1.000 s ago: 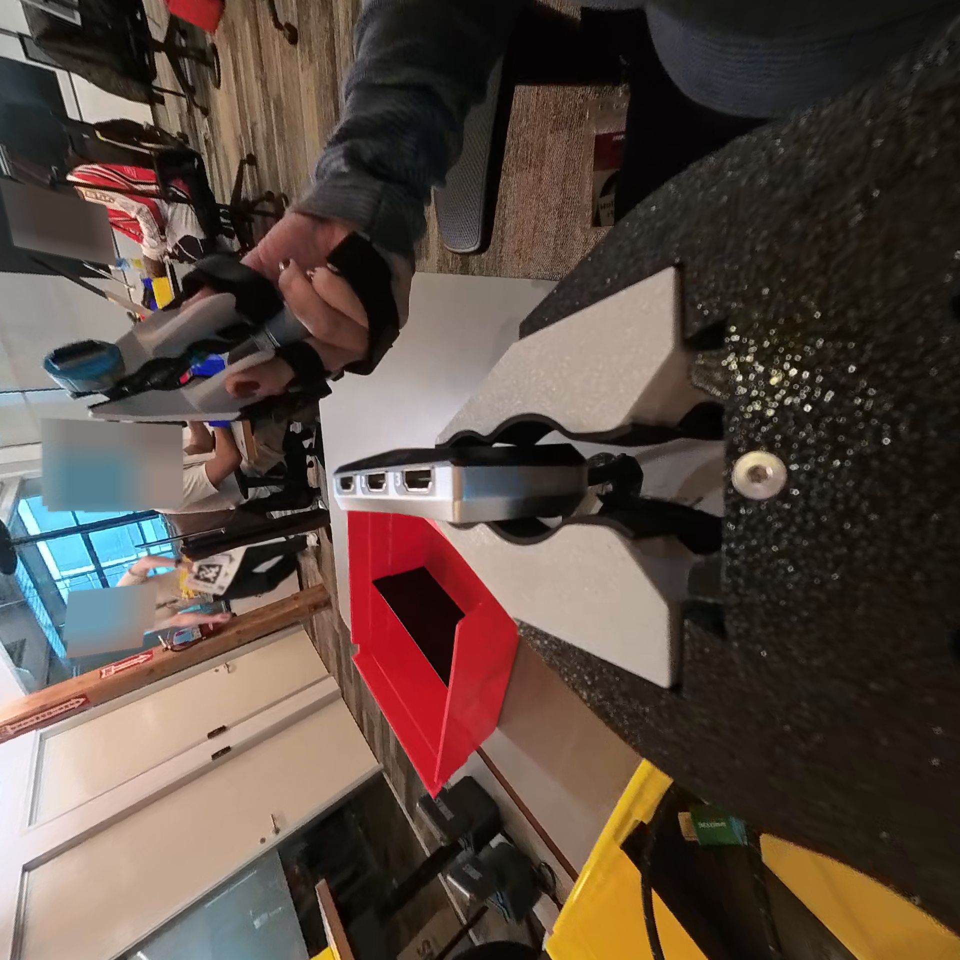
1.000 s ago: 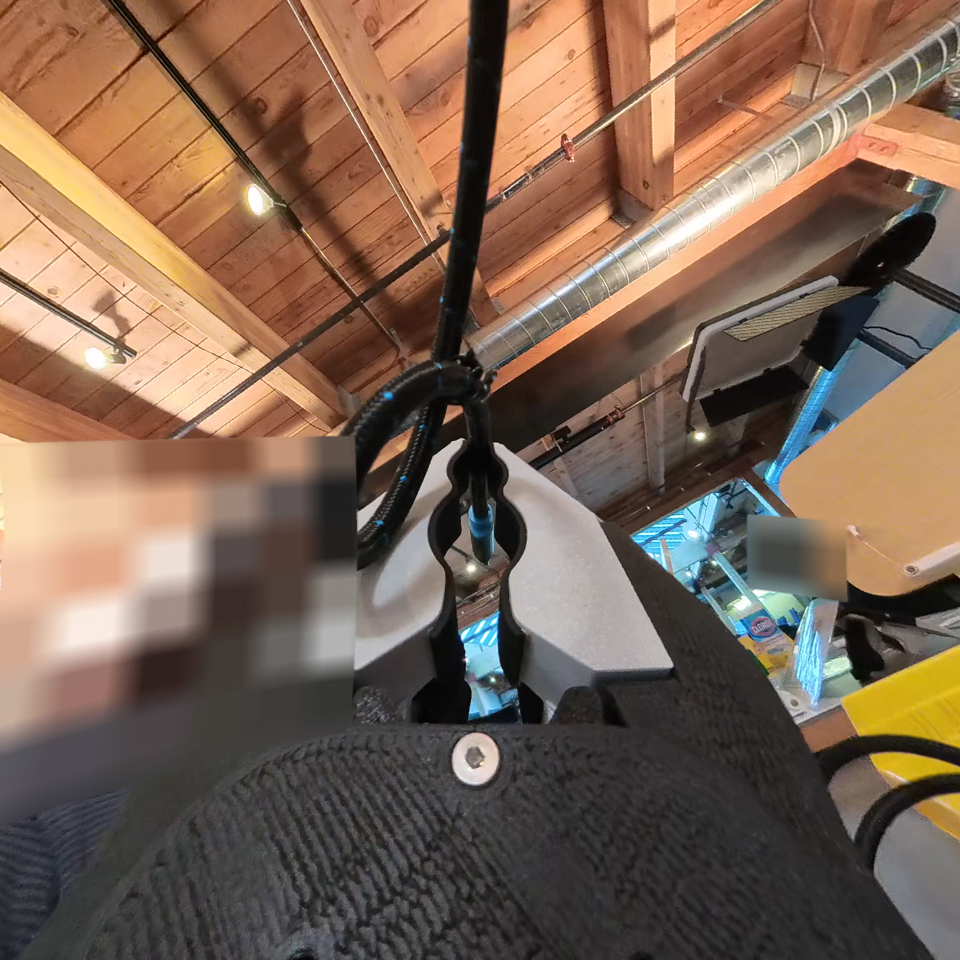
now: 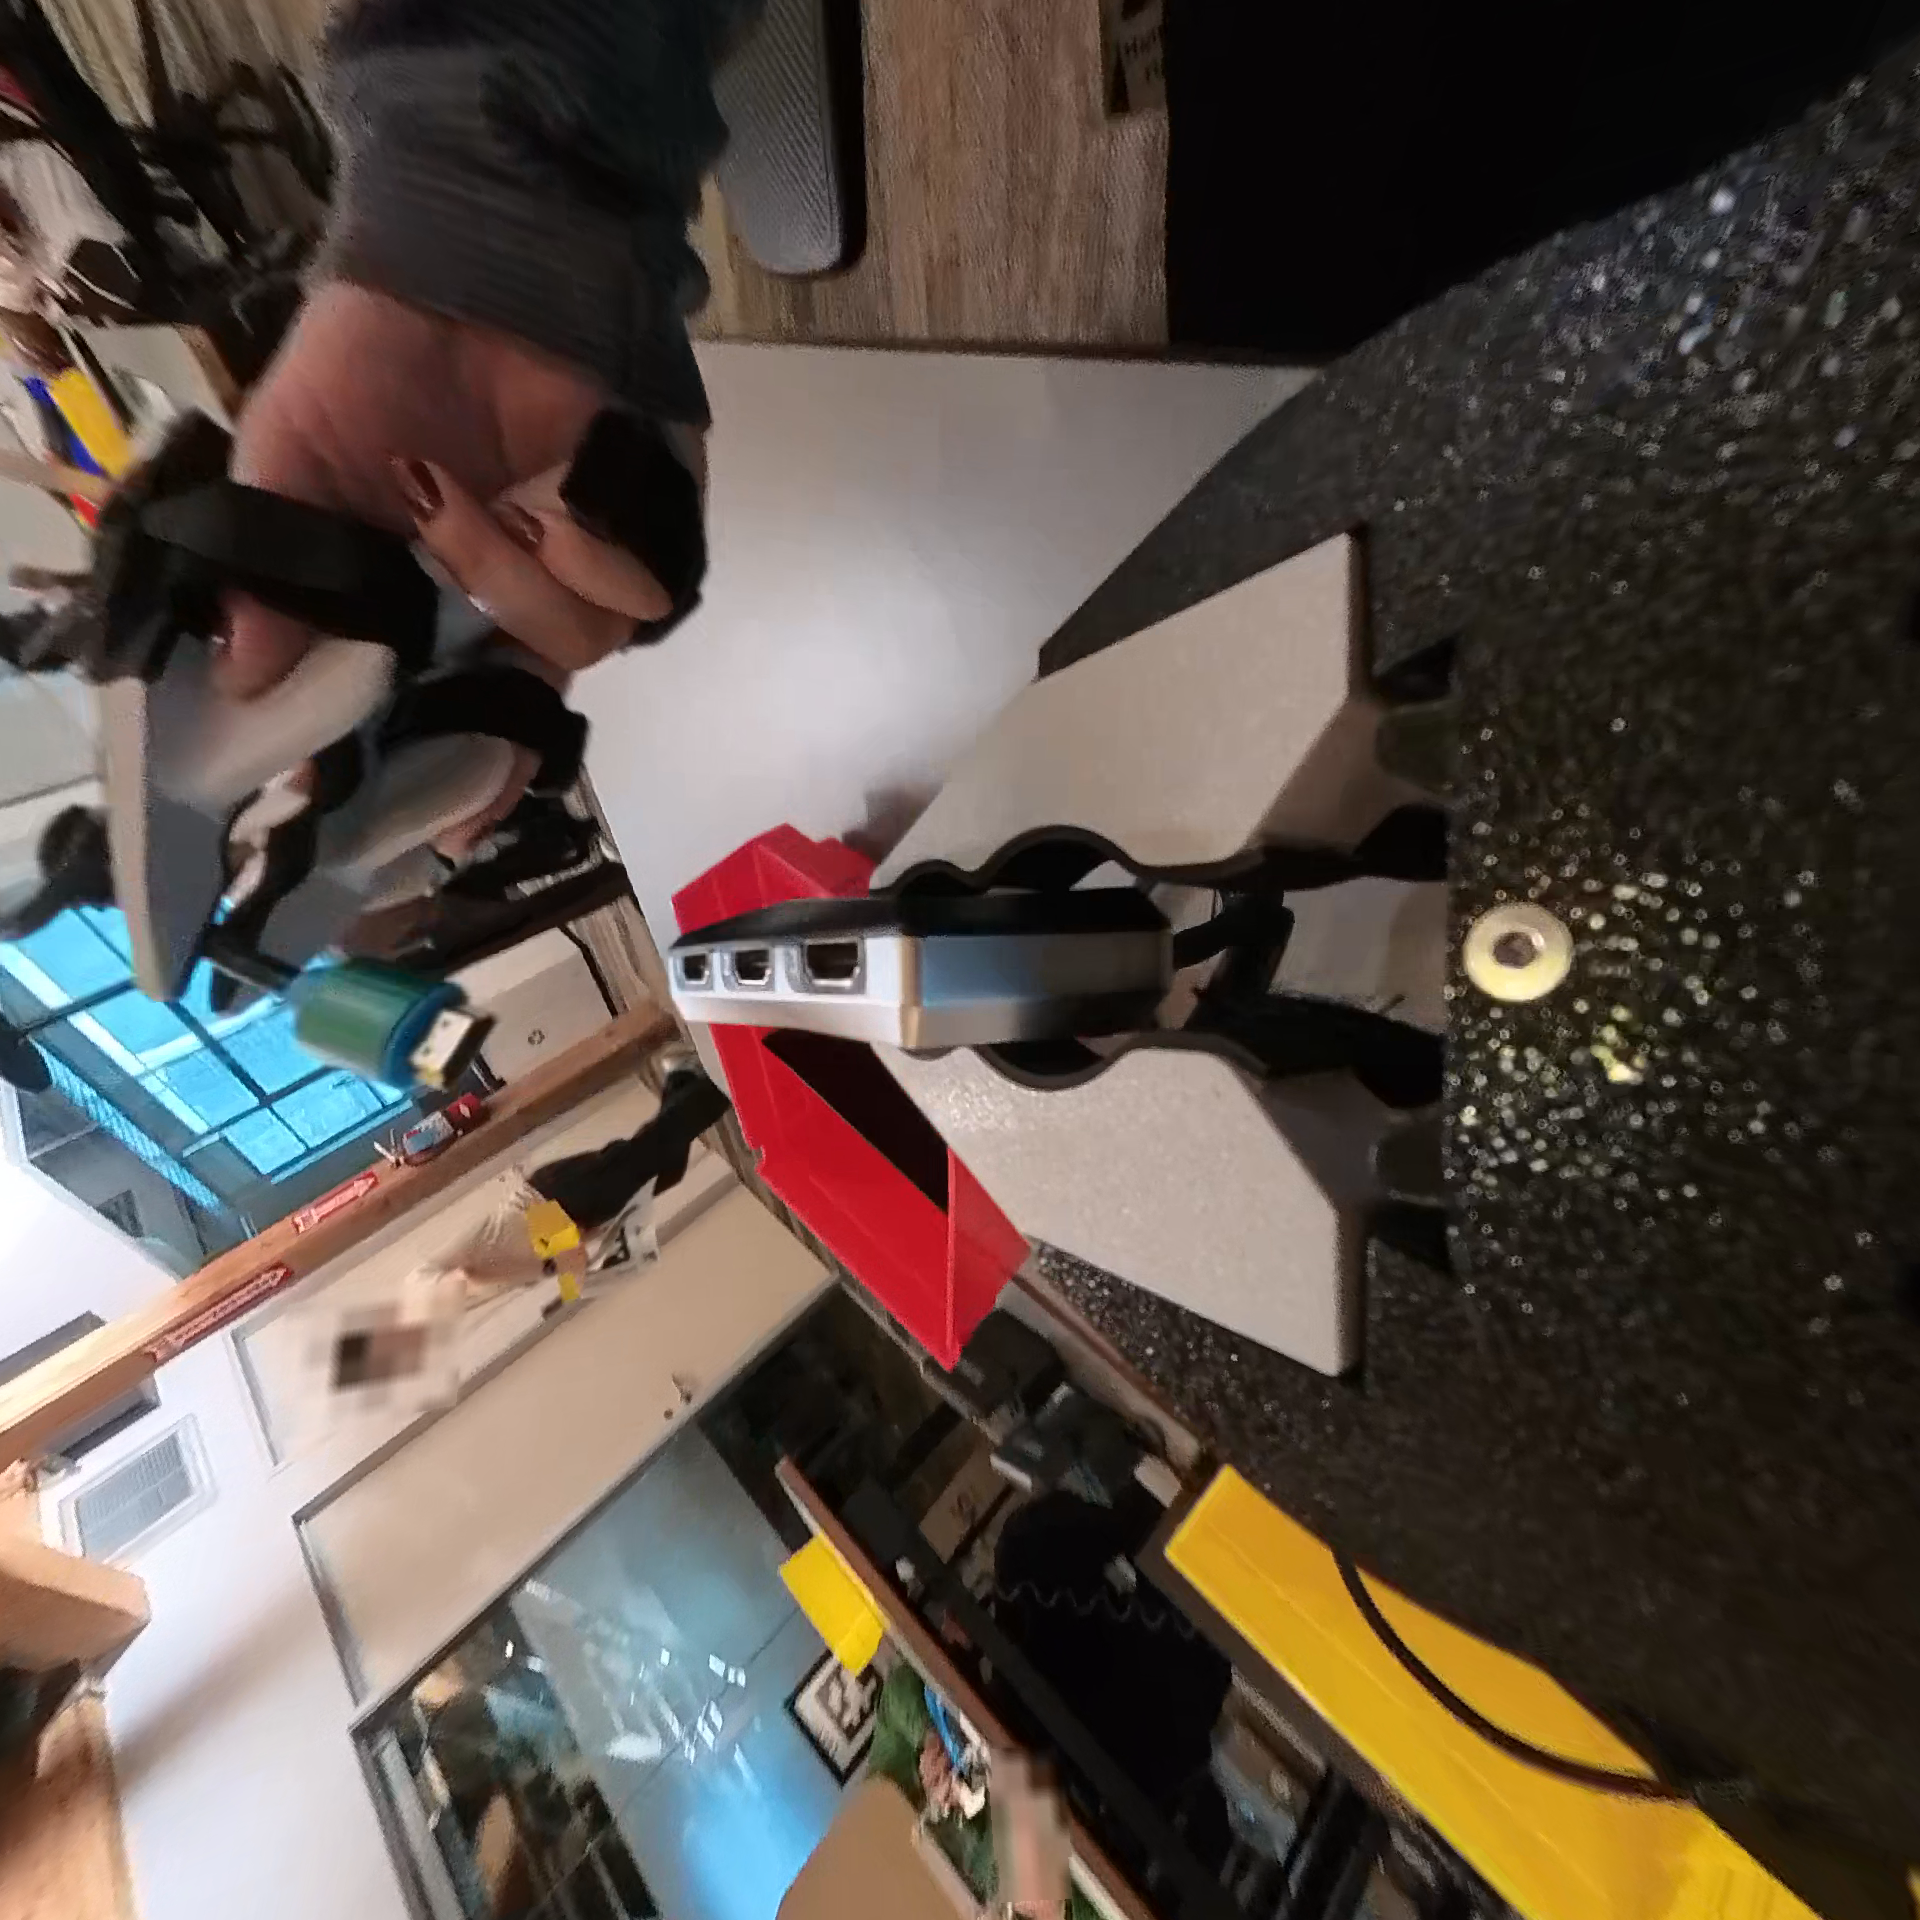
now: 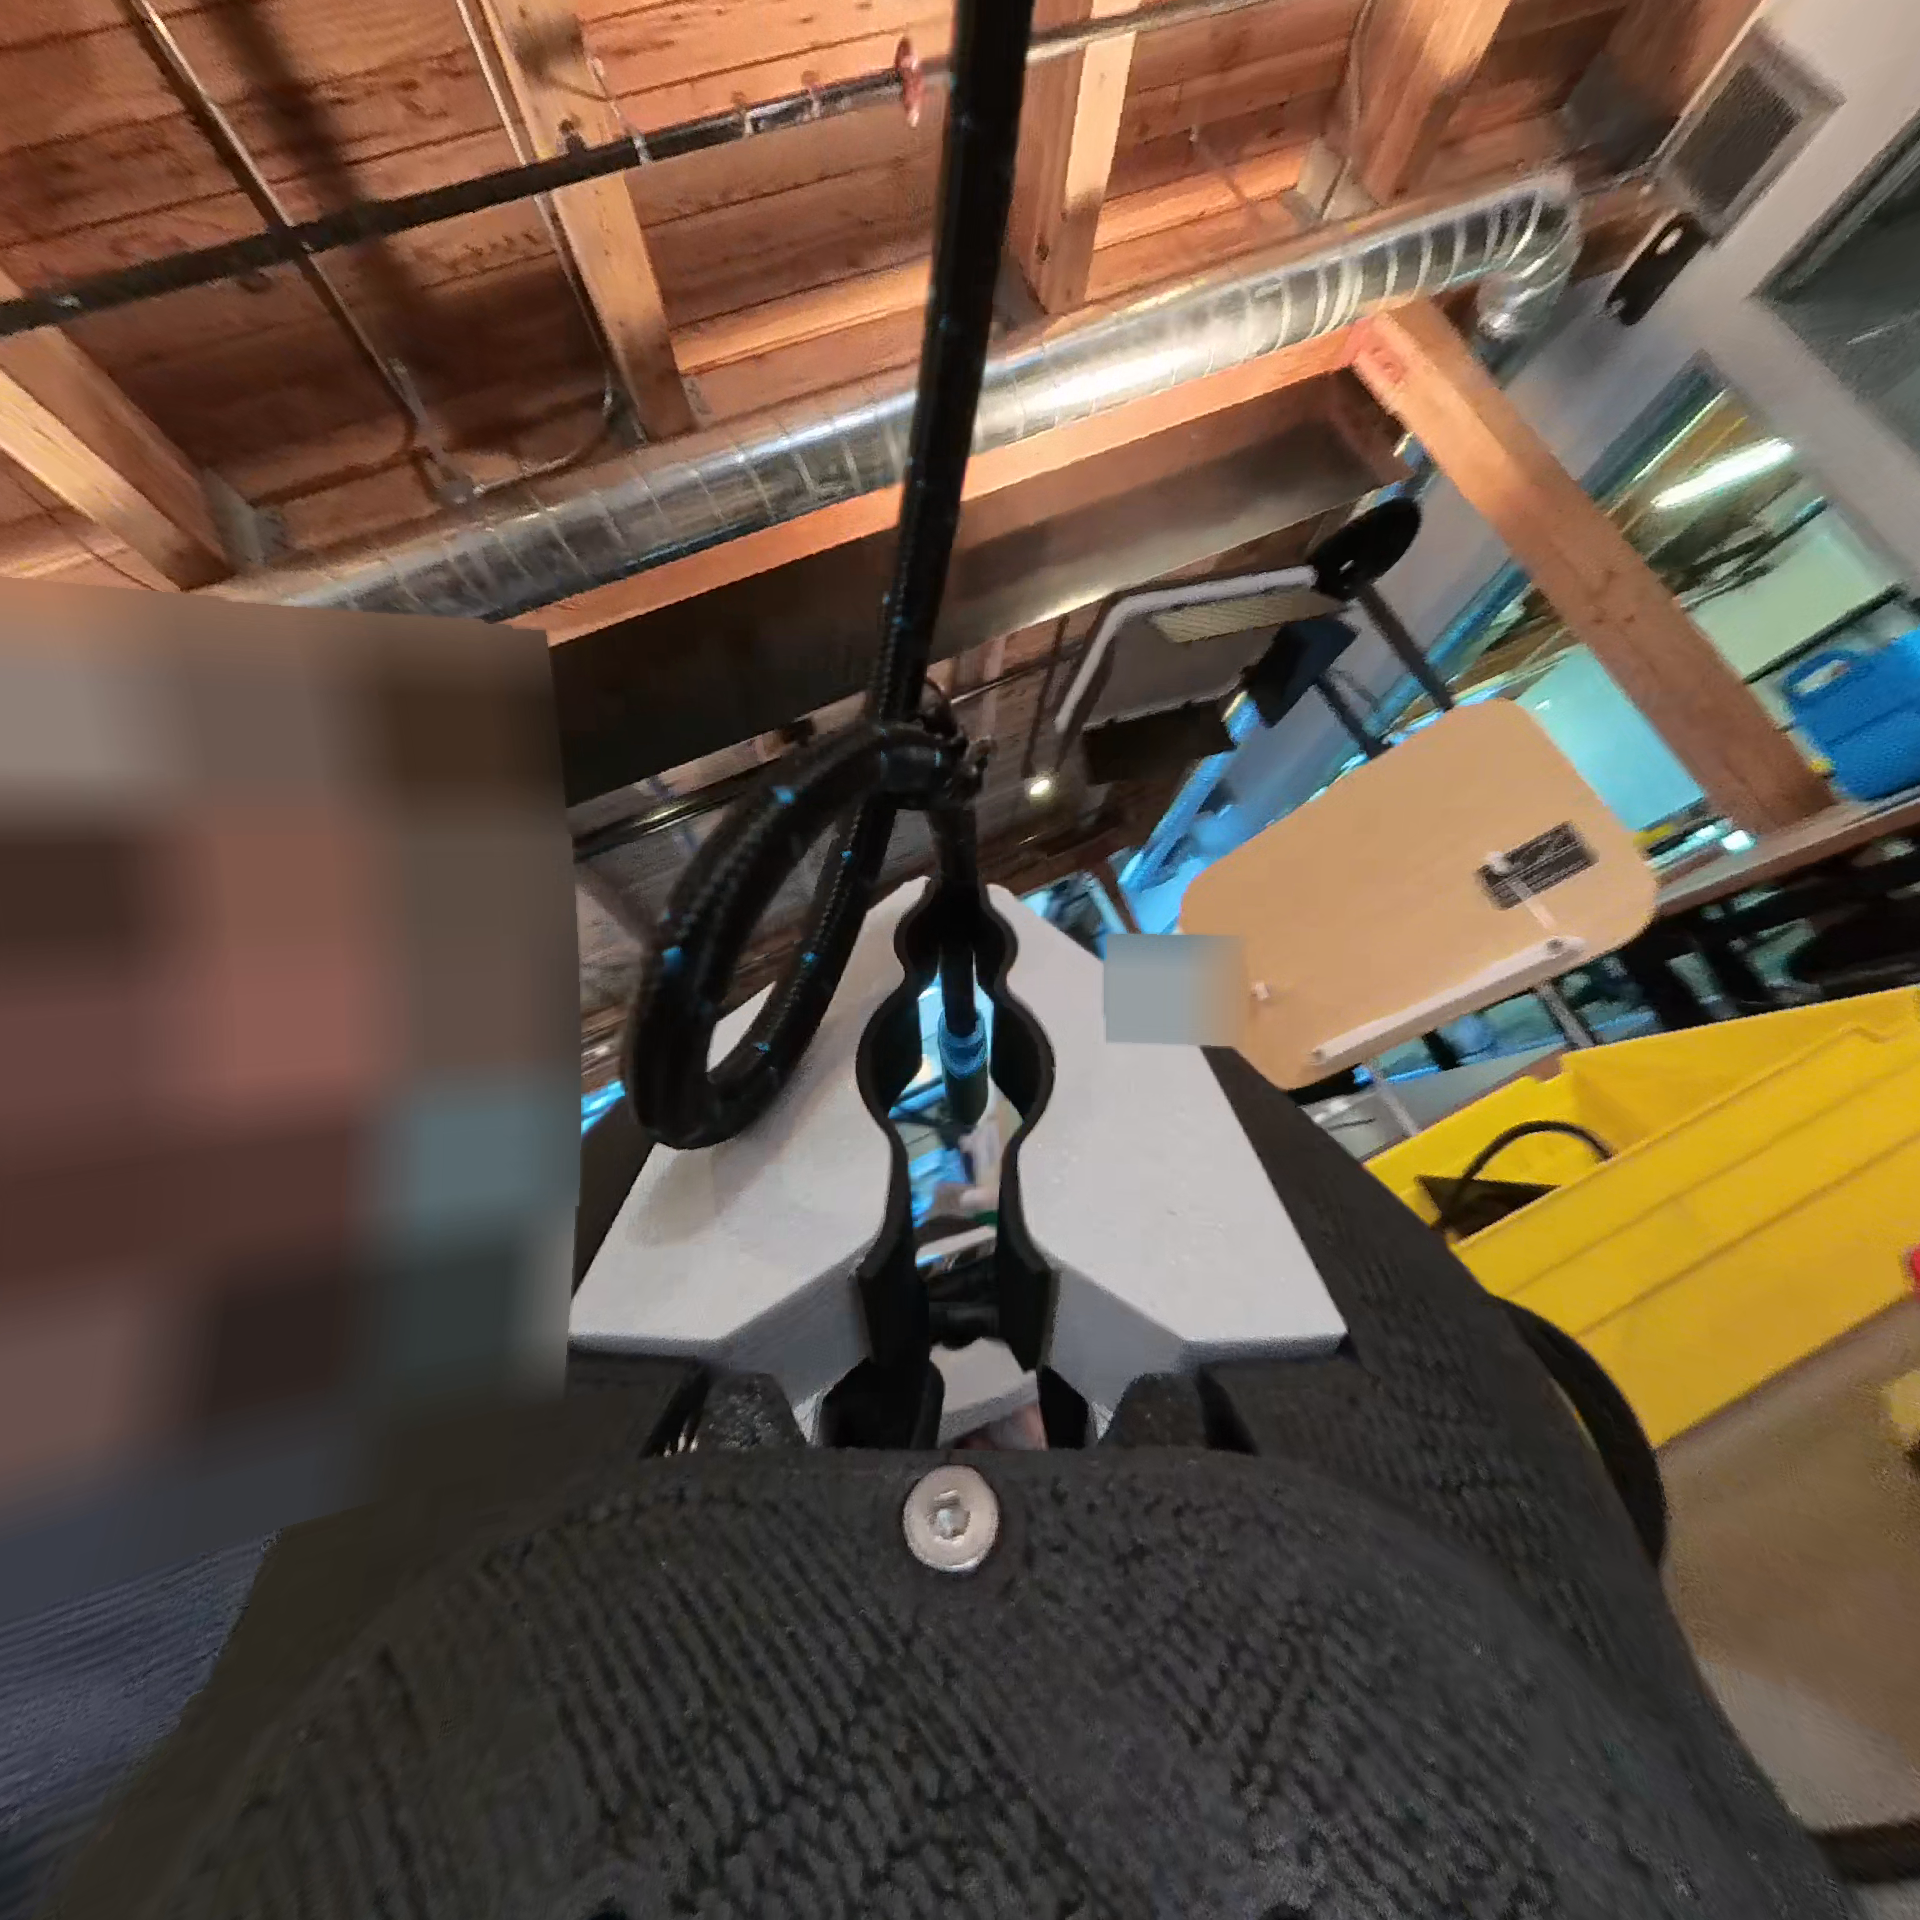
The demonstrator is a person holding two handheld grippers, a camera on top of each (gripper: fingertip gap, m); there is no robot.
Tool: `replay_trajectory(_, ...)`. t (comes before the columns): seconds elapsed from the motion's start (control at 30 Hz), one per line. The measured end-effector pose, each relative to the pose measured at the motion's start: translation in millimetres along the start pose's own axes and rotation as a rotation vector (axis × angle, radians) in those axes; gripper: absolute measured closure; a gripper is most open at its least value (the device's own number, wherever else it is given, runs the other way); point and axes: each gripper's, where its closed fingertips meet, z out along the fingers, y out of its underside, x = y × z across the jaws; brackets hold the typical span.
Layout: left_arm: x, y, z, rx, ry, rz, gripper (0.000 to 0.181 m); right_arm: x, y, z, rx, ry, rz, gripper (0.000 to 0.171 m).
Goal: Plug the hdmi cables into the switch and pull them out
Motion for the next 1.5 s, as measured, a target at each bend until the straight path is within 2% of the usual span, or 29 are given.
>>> replay_trajectory(0.03, -1, 2, 1, -0.012, -0.027, 0.031, 0.162, 1, -4, -2, 0.025, 0.029, -0.029, 0.167)
replay_trajectory(0.2, -13, 15, 7, -0.102, -0.224, 0.281, 0.162, 12, -20, -26, 0.204, 0.259, -0.091, 0.168)
replay_trajectory(0.4, -32, 13, 17, -0.194, -0.448, 0.662, 0.162, 22, -3, -49, 0.356, 0.421, -0.016, 0.168)
replay_trajectory(0.67, -38, 9, 37, -0.216, -0.586, 0.752, 0.162, 29, 9, -50, 0.421, 0.463, -0.019, 0.167)
replay_trajectory(0.83, -36, 13, 47, -0.234, -0.584, 0.780, 0.162, 42, 3, -61, 0.478, 0.503, -0.016, 0.167)
replay_trajectory(1.5, -34, 24, 57, -0.283, -0.583, 0.848, 0.163, 64, 16, -72, 0.483, 0.575, 0.064, 0.167)
